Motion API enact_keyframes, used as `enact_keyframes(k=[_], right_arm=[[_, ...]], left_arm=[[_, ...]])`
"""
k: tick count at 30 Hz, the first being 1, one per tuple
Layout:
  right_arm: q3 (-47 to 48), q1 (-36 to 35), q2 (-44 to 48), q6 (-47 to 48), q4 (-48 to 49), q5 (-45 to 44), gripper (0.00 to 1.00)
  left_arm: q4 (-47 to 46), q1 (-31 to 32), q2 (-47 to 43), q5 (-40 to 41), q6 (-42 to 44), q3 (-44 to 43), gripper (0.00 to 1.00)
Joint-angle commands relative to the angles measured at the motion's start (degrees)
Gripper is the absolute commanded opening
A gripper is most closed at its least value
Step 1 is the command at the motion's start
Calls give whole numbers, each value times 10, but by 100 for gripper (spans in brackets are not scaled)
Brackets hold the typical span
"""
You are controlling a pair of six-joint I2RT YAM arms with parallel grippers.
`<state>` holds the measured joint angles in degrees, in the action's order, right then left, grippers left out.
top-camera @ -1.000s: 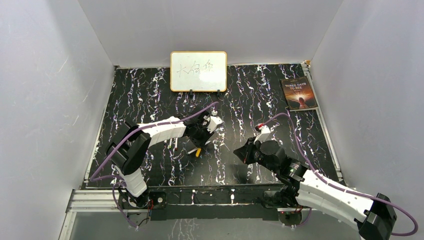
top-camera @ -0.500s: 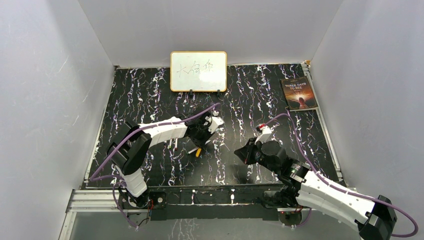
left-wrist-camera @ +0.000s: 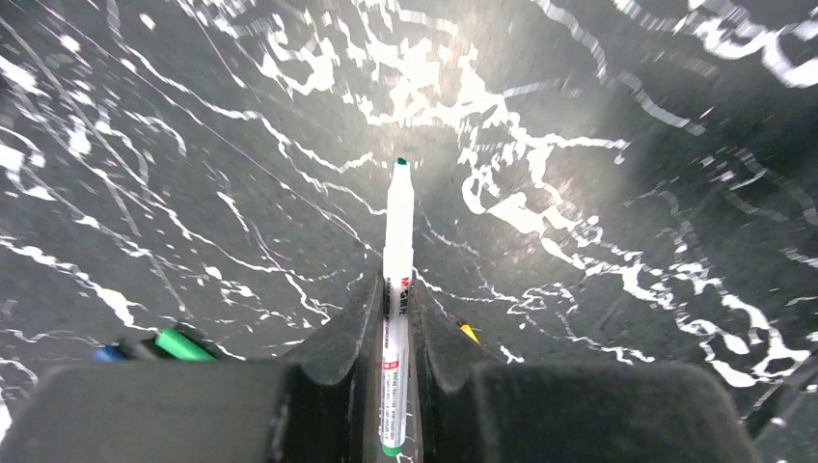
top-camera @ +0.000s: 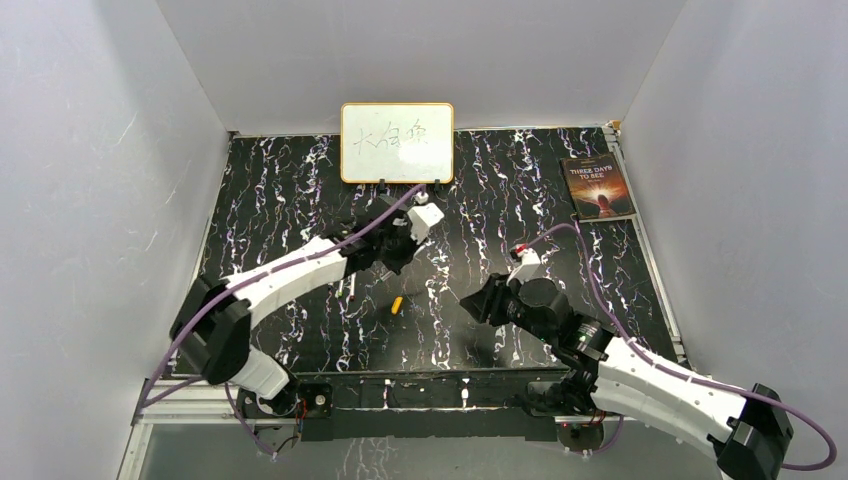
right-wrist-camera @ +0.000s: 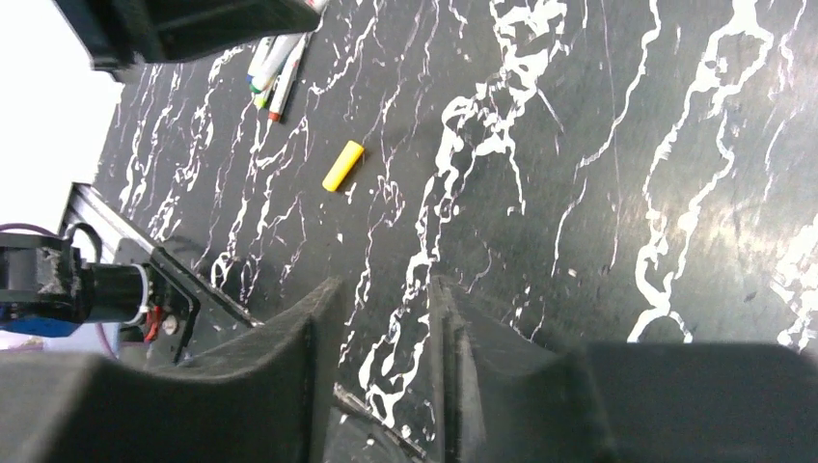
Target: Insert the pens into the pen caps
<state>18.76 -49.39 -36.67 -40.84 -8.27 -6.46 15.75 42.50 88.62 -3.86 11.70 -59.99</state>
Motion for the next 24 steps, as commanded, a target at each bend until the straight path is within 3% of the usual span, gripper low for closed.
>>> enact_keyframes(k=[1,5,12,24], right_arm=[[48,2,-26,-11,85,-6,46],[68,1,-70,-26,140,-15,55],[126,2,-117,-24,212,-68,50],[164,1,-155,-11,217,-82,48]], left_arm=[[-40,2,-83,-25,-30,7,0],[-80,27,-134,-36,-77,28,0],[-156,64,-167,-33,-150,70,0],[-199,81,-205,-35,-168,85,0]])
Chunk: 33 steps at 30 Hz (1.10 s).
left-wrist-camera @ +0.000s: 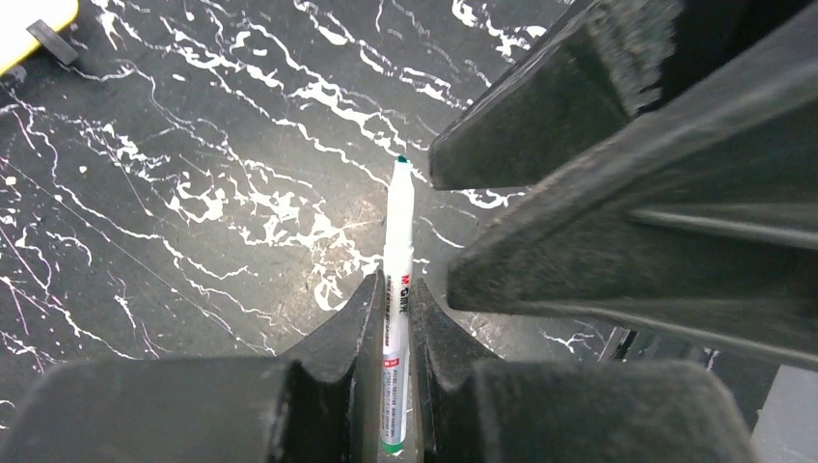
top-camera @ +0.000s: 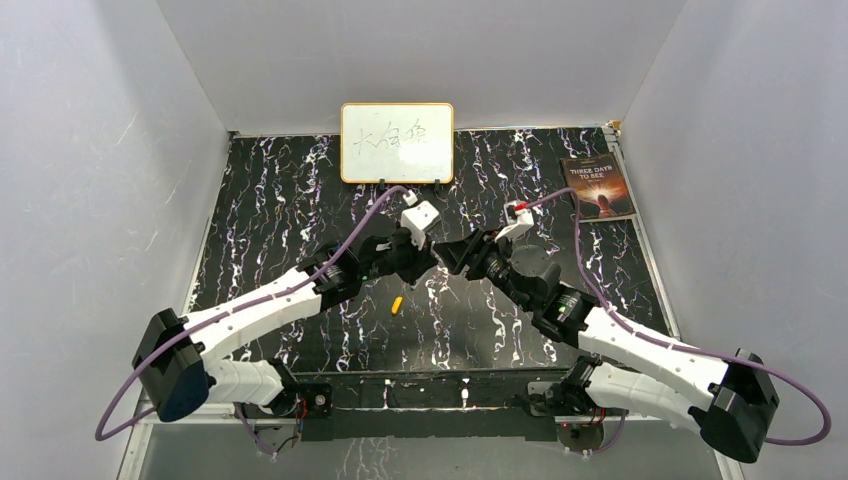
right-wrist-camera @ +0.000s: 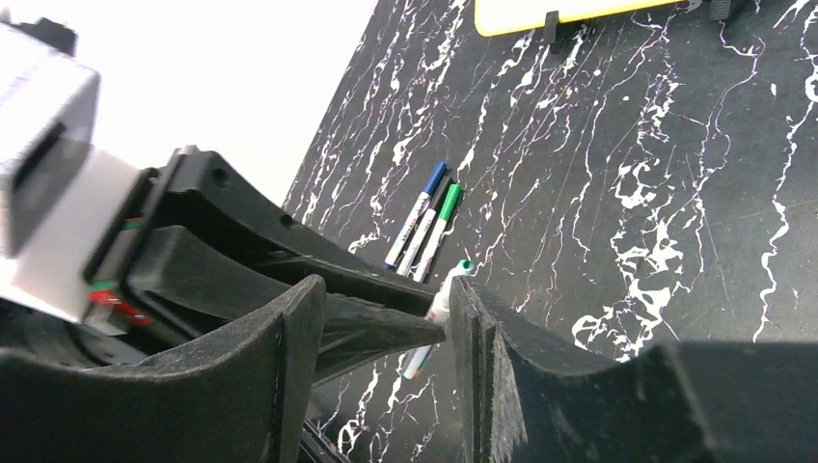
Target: Insert the pens into the pen caps
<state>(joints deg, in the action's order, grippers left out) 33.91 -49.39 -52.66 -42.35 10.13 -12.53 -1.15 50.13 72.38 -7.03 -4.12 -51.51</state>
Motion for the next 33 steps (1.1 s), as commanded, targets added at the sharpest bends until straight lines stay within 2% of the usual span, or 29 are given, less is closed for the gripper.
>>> enact_keyframes(k=[1,14,22,24,25,29,30,33], right_arm=[[11,2,7,3,35,-24,48],[18,2,-11,8,46,-28,45],[15,2,-16,4,46,-18,22],[20,2,-17,16,49,-6,10],[22,2,-19,19,47,-2,0],[27,2,-17,20,48,9,0],[27,2,-14,19,49,7,0],[26,2,-3,17,55,4,0]], left_arm=[[-31,5,-46,-6,-10,-2,0],[-37,10,-47,-39,-19,-9,0],[-45,11,-58,-4,-27,-11,0],[-48,11,-56,1,-29,-12,0],[-50,11,-54,-1,-30,-12,0],[-59,10,-45,-7,-36,-12,0],[-58,11,-43,-10,-37,-13,2],[-61,11,-44,-23,-38,-10,31]])
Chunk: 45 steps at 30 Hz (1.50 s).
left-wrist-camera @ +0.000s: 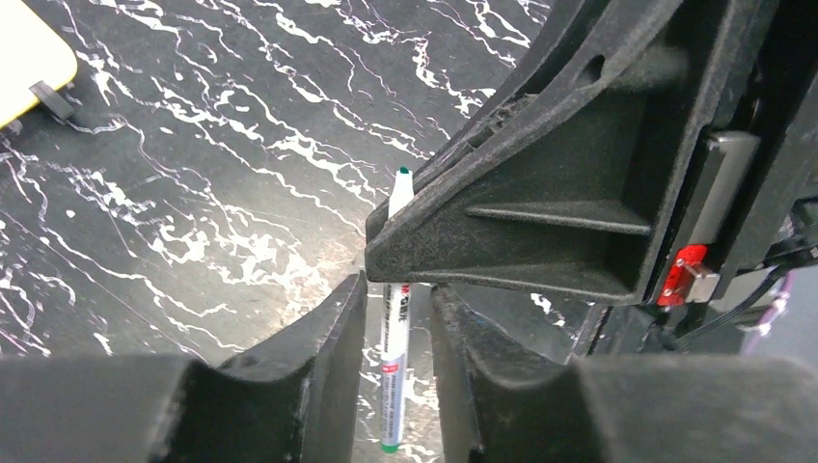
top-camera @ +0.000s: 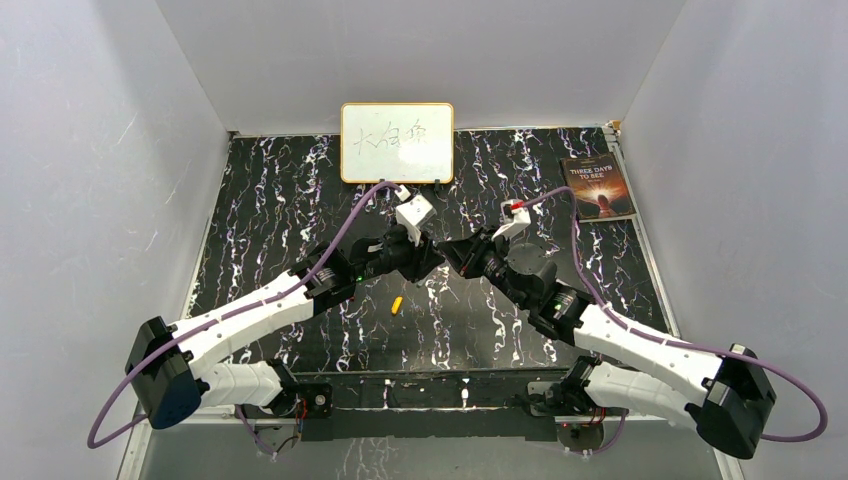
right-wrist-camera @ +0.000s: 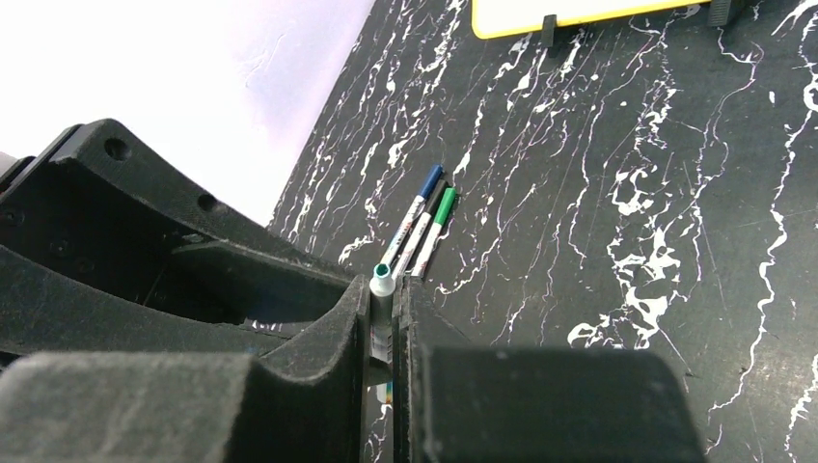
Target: Insert the pens into the pen caps
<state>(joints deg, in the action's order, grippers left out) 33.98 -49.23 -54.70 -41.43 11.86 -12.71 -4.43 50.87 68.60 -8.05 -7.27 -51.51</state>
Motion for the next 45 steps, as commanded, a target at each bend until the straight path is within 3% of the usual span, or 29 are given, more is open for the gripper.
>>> enact_keyframes(k=[1,10,14,18,23,26,28,32,37,40,41,45], right_arm=[[27,0,20,8,37,7,0],[27,2,44,-3,48,13,0],[31,3,48,1,41,14,0],[30,3,46,-2,41,19,0],[30,3,44,1,40,24,1],[39,3,47,13,15,27,39],[37,3,62,21,-6,31,49],[1,2,104,13,-28,35,49],[-41,-15,98,-32,-58,26,44],[37,-88,-11,-34,-168,-66,44],[115,-146,-121,-32,-237,-139,47],[244,-216,-312,-48,-318,-240,68]], left_arm=[[-28,3,-8,-19,-6,-9,36],[-18,3,-24,-34,-15,14,39],[-21,3,-39,-30,-20,25,27],[-16,3,-39,-29,-16,24,1],[-14,3,-41,-26,-13,25,0],[0,3,-51,14,-15,25,0],[34,2,-47,68,-12,13,0],[106,-35,-13,120,-4,-15,0],[138,-146,1,113,-34,-5,0],[152,-273,-23,76,-54,26,0],[142,-305,-50,43,-51,39,0],[141,-311,-73,30,-29,46,0]])
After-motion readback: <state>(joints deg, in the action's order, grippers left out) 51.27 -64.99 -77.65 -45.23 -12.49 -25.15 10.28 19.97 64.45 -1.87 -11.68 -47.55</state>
